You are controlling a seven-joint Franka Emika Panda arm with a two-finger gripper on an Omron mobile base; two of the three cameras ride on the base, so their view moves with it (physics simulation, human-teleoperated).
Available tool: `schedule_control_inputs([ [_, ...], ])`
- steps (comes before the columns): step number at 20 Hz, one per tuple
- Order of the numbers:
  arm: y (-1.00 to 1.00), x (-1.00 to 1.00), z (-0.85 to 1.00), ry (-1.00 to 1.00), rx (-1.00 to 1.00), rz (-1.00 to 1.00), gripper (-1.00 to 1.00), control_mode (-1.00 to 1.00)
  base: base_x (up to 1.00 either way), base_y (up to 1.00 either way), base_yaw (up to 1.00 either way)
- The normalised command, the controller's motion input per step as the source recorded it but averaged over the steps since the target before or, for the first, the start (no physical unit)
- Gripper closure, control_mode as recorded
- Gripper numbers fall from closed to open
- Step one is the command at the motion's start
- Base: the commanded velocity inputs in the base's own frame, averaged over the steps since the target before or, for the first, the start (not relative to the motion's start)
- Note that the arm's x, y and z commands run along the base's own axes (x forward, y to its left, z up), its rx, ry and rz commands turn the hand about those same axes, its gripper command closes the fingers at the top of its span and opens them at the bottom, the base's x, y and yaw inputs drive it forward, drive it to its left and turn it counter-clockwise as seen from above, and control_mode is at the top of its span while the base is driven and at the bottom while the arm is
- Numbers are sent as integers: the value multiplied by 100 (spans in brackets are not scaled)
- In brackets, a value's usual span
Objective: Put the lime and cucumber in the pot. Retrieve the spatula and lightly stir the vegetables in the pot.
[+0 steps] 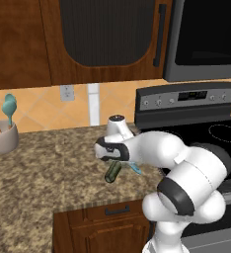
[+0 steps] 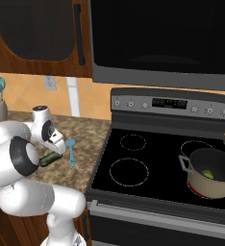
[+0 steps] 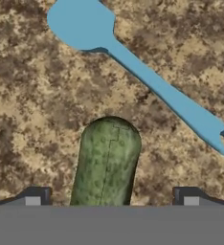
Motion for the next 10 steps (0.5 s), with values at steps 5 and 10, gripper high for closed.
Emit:
schedule_control_inputs([
  [5,0,25,-35,1,-4,-12,-100,-100,0,0,0],
  [10,-16,2,-34,0,-3,-10,-100,-100,0,0,0],
])
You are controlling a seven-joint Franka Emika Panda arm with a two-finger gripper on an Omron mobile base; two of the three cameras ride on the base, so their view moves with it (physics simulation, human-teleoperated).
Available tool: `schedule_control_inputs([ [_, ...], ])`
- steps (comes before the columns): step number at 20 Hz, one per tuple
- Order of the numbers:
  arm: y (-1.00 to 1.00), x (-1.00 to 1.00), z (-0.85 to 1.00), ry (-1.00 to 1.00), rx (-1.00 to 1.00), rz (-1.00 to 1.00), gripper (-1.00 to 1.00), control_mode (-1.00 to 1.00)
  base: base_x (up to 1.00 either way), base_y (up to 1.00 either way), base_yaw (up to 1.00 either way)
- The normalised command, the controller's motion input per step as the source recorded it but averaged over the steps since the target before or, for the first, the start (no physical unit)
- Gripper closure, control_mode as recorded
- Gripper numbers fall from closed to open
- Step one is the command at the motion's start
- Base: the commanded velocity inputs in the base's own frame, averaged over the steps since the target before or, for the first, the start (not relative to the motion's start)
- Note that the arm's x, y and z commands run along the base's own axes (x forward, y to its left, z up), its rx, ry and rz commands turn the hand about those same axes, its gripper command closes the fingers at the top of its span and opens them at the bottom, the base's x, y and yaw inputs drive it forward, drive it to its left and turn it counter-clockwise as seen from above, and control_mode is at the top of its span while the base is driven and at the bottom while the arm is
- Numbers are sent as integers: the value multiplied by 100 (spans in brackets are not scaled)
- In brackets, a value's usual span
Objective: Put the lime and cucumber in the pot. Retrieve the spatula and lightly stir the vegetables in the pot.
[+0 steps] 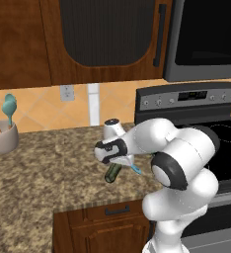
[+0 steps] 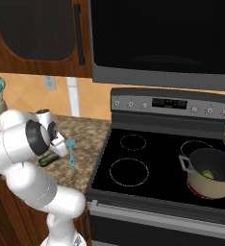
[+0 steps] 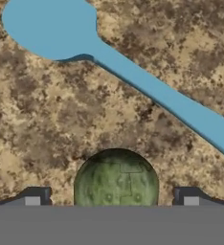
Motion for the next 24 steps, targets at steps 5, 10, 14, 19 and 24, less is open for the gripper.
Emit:
schedule_control_inputs([
  [5,-24,0,-29,0,-1,-6,-100,-100,0,0,0],
  [10,-1,-10,-8,-4,0,0,100,-100,0,0,0],
  [14,-4,-72,63,-27,0,0,100,-100,0,0,0],
  [19,-33,-80,97,-24,0,0,100,-100,0,0,0],
  [24,-82,-66,100,-6,2,10,100,-100,0,0,0],
])
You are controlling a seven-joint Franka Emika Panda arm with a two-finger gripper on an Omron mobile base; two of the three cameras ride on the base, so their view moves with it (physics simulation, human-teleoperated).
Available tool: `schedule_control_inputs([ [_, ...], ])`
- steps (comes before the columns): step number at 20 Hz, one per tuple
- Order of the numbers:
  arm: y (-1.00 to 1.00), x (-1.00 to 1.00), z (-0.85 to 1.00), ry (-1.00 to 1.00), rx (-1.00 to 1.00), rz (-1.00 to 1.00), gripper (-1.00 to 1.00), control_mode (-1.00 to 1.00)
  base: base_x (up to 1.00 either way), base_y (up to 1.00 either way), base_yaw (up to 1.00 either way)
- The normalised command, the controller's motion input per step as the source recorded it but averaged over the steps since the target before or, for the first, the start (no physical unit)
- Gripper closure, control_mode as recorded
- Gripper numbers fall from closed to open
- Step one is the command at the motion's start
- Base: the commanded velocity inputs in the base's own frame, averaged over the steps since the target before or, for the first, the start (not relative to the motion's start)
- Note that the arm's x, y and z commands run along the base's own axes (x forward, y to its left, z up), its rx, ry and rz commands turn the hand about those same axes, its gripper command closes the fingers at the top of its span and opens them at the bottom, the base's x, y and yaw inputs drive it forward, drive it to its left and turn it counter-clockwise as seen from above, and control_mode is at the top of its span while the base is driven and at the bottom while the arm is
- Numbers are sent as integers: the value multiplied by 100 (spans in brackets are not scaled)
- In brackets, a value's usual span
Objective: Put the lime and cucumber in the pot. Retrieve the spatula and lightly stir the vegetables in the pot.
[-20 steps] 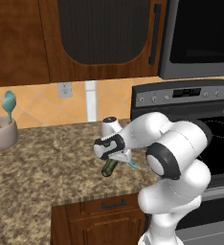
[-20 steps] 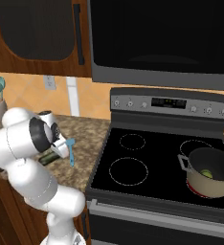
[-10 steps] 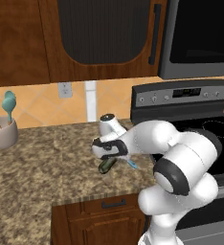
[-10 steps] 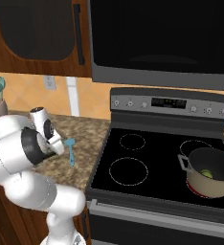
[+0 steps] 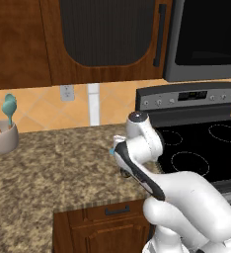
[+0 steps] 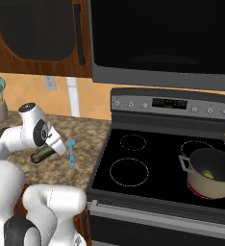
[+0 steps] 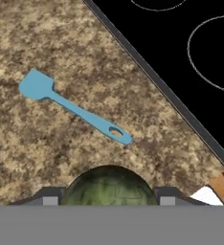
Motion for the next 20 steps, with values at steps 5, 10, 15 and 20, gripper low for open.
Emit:
schedule_control_inputs([
  [5,-83,-35,92,0,1,10,100,-100,0,0,0],
  [10,-51,-1,77,5,3,0,100,-100,0,0,0],
  [15,-16,-2,14,6,0,-16,100,-100,0,0,0],
  [20,-12,-16,0,0,0,-17,100,-100,0,0,0],
])
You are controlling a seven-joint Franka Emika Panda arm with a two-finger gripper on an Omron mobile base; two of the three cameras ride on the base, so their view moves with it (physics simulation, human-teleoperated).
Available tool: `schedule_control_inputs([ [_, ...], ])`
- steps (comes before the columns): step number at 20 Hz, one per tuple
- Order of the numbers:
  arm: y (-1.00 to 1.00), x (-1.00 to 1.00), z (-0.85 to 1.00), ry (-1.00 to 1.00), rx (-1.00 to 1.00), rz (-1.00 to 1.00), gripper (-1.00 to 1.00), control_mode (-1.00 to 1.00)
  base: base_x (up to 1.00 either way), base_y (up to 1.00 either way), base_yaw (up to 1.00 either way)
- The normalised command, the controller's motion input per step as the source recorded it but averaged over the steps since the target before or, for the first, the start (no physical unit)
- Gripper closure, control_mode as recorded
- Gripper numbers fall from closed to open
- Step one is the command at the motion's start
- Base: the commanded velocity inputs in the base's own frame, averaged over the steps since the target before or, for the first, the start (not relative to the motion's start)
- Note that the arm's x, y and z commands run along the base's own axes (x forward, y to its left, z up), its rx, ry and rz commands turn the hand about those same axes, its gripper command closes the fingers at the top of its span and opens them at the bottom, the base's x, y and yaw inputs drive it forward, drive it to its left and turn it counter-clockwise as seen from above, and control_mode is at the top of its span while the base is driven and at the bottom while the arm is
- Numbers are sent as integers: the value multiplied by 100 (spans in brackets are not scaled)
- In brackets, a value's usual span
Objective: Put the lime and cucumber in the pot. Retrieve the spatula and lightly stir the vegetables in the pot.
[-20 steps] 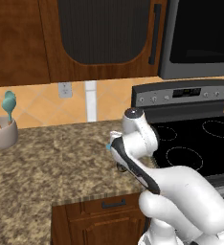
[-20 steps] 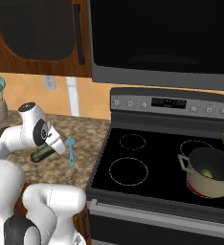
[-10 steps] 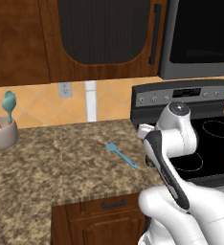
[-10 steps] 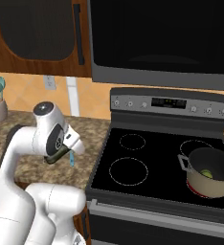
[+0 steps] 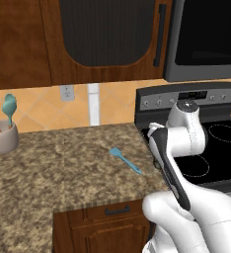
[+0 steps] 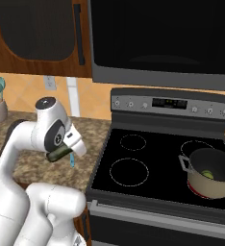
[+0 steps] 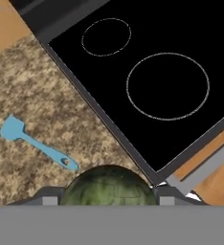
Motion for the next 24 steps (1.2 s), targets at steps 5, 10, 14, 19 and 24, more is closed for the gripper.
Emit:
schedule_control_inputs([
  [5,-8,0,0,0,0,-6,100,100,0,-41,-6],
  [10,0,0,0,0,0,0,100,100,0,-99,-1],
  [14,0,0,0,0,0,0,100,100,0,-97,0],
  [19,-40,9,1,0,0,0,100,-100,2,-22,0],
  [24,-90,39,0,-2,0,0,100,-100,0,0,0],
])
